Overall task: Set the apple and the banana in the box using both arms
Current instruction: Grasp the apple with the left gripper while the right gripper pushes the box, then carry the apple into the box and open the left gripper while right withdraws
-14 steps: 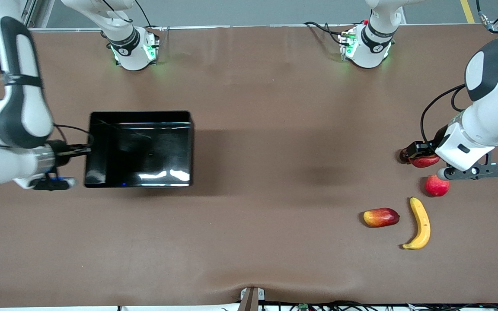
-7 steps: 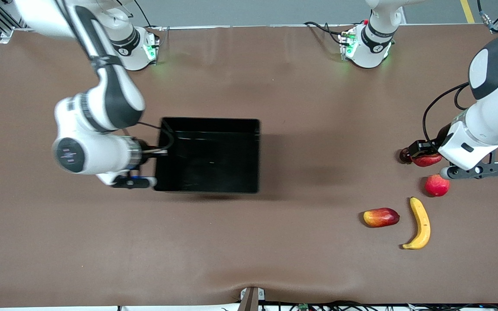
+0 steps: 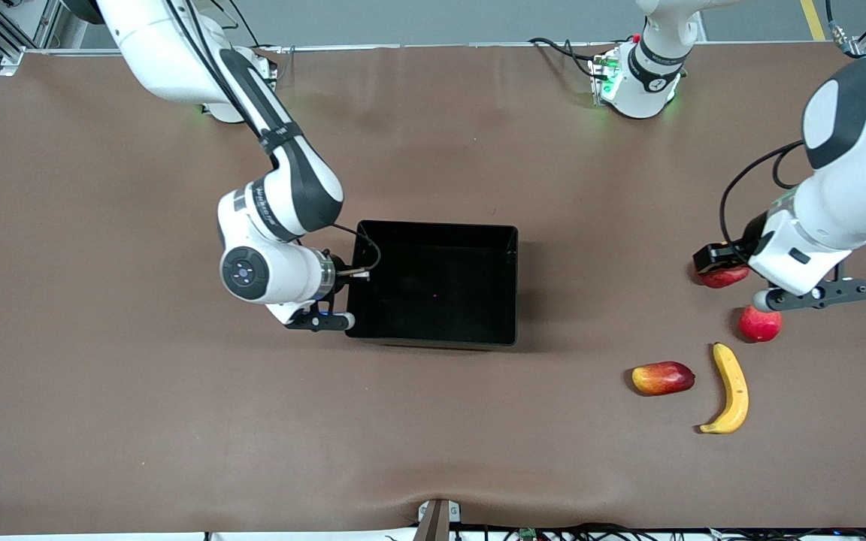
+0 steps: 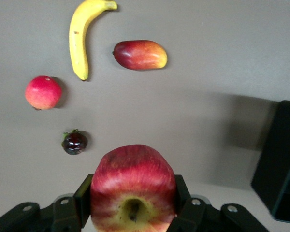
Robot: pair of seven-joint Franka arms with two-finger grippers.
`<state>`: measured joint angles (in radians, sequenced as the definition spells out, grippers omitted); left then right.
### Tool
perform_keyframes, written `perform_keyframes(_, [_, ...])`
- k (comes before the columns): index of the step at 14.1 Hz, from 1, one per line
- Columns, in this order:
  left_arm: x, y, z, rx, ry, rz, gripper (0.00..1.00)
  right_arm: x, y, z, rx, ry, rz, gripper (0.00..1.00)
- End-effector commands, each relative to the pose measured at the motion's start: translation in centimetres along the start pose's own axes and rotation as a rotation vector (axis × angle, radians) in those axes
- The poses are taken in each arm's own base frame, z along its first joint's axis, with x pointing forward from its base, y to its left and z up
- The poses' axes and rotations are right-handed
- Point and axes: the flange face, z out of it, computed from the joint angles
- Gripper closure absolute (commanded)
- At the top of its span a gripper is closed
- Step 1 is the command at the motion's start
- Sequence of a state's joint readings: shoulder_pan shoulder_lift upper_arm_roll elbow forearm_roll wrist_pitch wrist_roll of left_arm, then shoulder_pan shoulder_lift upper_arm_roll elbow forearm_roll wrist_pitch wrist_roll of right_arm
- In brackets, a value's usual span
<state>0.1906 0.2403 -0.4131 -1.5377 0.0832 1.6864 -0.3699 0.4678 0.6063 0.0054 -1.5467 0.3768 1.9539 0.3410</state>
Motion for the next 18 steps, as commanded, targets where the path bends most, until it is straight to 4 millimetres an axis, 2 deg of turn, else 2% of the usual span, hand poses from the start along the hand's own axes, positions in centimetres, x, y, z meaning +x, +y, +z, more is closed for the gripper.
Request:
perform_keyframes(1, [-0.9,4.3,0.3,-0.009,-0.022,-0.045,1.00,0.2,-1.1,1.3,0.027,0.003,0.018,1.00])
perform_keyframes(3, [-1.8,8.8,1.2,-0.011,-0.033,-0.084,1.00,0.0,-1.9,3.0,0.011,-0.006,0.004,1.00])
perform_keyframes(4, [-2.1,11.1,1.8,-0.013,-0.038,-0.106,1.00,0.1,-2.1,3.6,0.011,0.005,0.002,0.96])
perform_keyframes(5, [-2.3,13.1,2.7,-0.013,-0.048,-0.119,1.00,0.2,-2.0,3.7,0.012,0.015,0.003,0.80])
perform_keyframes(6, [-2.4,14.7,3.7,-0.012,-0.057,-0.130,1.00,0.3,-2.0,3.6,0.016,0.014,0.007,0.25])
perform_keyframes(7, [-2.5,15.8,4.4,-0.017,-0.058,-0.134,1.00,0.2,-2.1,3.0,0.019,0.018,0.003,0.00])
perform_keyframes(8, [-2.6,17.0,5.0,-0.025,-0.051,-0.134,1.00,0.4,-2.0,2.4,0.027,0.024,0.007,0.00])
perform_keyframes(10, [-2.7,18.8,6.4,-0.043,-0.043,-0.142,1.00,0.9,-1.7,-0.1,0.051,0.029,0.013,0.00])
perform_keyframes(11, [-3.3,20.4,7.2,-0.048,-0.044,-0.125,1.00,0.7,-1.4,-3.1,0.085,0.027,0.021,0.00])
perform_keyframes(12, [-3.9,21.8,8.2,-0.047,-0.049,-0.121,1.00,0.9,-0.1,-6.0,0.120,0.019,0.044,0.00])
perform_keyframes(13, [-4.3,22.9,9.0,-0.045,-0.053,-0.126,1.00,1.0,0.9,-7.9,0.127,0.002,0.051,0.00])
perform_keyframes(15, [-5.3,25.2,11.2,-0.039,-0.072,-0.103,1.00,0.4,1.5,-11.9,0.102,-0.049,0.030,0.00])
perform_keyframes(16, [-6.1,26.8,12.5,-0.035,-0.067,-0.090,1.00,0.5,2.8,-14.1,0.084,-0.062,0.035,0.00])
perform_keyframes(18, [-6.3,28.2,15.0,-0.006,-0.054,-0.111,1.00,0.6,5.3,-19.2,0.058,-0.034,0.051,0.00])
